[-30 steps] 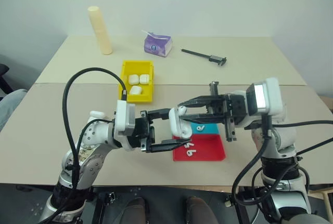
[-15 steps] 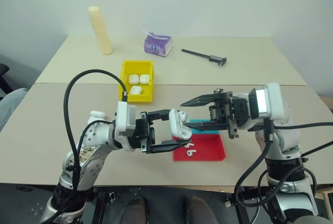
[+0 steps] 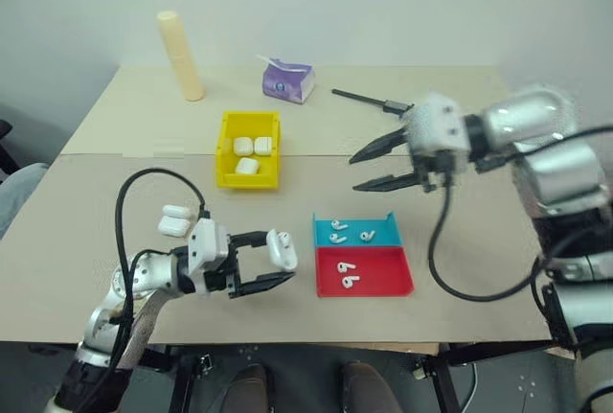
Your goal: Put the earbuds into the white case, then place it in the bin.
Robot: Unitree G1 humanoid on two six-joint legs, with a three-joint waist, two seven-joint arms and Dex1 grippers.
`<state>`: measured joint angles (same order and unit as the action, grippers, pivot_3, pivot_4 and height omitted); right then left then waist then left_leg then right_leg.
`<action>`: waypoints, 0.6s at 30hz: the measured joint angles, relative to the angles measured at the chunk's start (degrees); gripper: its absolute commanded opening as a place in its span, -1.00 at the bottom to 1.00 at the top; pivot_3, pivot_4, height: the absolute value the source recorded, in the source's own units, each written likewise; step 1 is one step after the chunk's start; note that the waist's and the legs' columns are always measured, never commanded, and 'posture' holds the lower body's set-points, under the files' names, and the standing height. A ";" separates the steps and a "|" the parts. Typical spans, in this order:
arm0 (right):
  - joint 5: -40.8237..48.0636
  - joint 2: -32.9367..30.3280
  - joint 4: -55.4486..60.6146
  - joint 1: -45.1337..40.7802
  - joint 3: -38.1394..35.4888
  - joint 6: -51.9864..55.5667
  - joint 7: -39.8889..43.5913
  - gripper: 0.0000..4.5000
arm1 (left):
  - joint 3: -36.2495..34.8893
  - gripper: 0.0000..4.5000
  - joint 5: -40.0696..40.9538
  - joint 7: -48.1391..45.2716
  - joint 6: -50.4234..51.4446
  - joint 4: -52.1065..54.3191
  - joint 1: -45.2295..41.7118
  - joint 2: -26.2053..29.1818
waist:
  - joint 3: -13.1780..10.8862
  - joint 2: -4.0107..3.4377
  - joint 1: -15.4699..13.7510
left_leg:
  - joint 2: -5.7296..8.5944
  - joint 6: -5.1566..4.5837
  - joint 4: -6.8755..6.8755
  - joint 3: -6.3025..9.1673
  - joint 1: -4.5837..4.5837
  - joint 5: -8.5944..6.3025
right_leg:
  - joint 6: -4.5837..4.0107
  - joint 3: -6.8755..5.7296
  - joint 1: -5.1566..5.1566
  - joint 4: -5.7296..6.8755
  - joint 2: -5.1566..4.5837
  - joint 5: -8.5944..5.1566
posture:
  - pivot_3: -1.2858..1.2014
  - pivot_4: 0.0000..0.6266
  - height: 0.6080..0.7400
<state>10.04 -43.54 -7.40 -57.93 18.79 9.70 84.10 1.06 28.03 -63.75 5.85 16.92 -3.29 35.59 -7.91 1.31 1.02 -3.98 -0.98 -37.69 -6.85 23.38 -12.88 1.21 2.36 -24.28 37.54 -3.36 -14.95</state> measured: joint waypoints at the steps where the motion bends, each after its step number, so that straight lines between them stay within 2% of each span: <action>1: -2.84 0.29 -2.19 -1.39 2.34 -0.97 0.56 0.00 | -0.12 0.23 -0.73 0.00 -0.75 -0.16 0.61 0.31 | 0.00 0.00 -0.04 | 0.00 0.00 0.00 -0.02 0.02 0.00 | 0.00 0.00 -0.01 -0.01 -0.01 0.00 | 0.03 -0.52 1.00; 4: -11.21 0.62 -7.71 -3.51 8.18 -7.79 1.59 0.00 | -0.27 0.23 -3.04 0.24 -2.50 -1.79 2.86 0.56 | -0.02 -0.02 -0.52 | 0.02 0.00 0.00 -0.13 0.11 0.00 | 0.00 -0.11 -0.02 -0.05 -0.05 0.00 | 0.03 -0.52 1.00; 8: -19.12 0.69 -13.81 -3.76 13.96 -24.49 2.68 0.00 | -0.19 0.23 -4.57 2.14 -3.30 -2.13 5.07 -0.19 | -0.03 -0.03 -0.45 | 0.01 0.00 -0.03 -0.16 0.15 0.00 | 0.02 -0.11 -0.04 -0.07 -0.07 0.01 | 0.03 -0.52 1.00; 14: -24.51 2.78 -21.96 -7.54 17.58 -40.70 4.17 0.00 | 0.31 0.23 -5.51 4.83 -3.16 0.40 5.91 -1.46 | -0.05 -0.05 0.03 | -0.03 0.00 -0.02 -0.16 -0.05 0.00 | -0.01 -0.05 0.04 0.09 -0.01 0.00 | 0.03 -0.52 1.00; 18: -27.83 5.71 -26.40 -9.28 19.39 -45.87 4.07 0.00 | 0.37 0.23 -5.97 6.02 -3.11 0.80 6.59 -1.58 | -0.05 -0.05 0.22 | -0.05 0.01 -0.02 -0.20 -0.11 0.00 | -0.03 -0.02 0.05 0.11 -0.02 0.01 | 0.03 -0.52 1.00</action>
<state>-17.79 -37.83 -33.80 -67.21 38.19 -36.17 88.17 1.43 22.06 -57.73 2.74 17.72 3.30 34.01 -7.96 1.26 1.24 -4.03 -0.97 -37.71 -7.05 23.27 -12.87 1.18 2.34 -24.22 37.65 -3.37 -14.94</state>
